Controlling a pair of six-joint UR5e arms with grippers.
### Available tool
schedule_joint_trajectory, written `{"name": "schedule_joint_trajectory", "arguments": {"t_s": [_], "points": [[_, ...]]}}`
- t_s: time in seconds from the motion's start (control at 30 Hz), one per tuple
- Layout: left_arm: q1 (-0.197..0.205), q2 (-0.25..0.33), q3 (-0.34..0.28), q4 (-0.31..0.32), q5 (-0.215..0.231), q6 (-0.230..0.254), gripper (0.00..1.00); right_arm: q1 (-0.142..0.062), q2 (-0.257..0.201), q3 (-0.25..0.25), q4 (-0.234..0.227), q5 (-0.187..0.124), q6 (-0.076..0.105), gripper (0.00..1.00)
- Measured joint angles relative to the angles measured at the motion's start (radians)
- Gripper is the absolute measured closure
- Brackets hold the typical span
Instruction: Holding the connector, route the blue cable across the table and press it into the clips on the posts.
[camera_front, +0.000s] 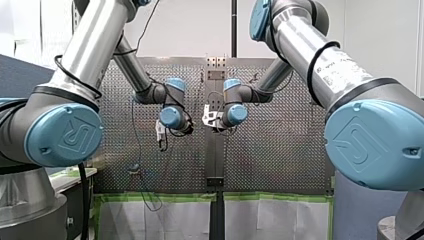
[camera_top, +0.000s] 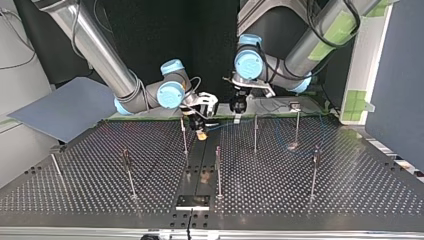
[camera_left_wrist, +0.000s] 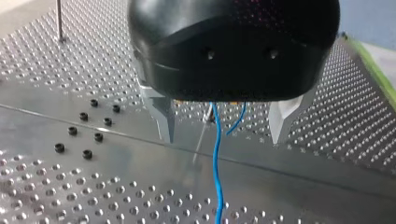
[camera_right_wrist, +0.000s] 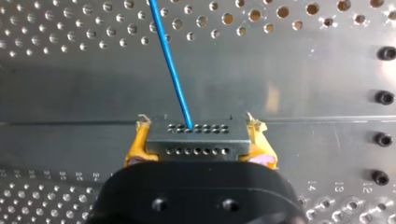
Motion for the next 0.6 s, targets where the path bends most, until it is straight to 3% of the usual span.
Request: {"name": "schedule_joint_trajectory", "arguments": {"t_s": [0.23, 0.6], "points": [[-0.011, -0.064, 0.064, 0.007, -0.054, -0.002, 0.00, -0.001, 0.000, 0.000, 0.001, 0.000, 0.000, 1.00], [-0.020, -0.115, 0.162, 0.011, -0.071, -0.006, 0.00, -0.003, 0.000, 0.000, 0.001, -0.001, 0.000, 1.00]]}}
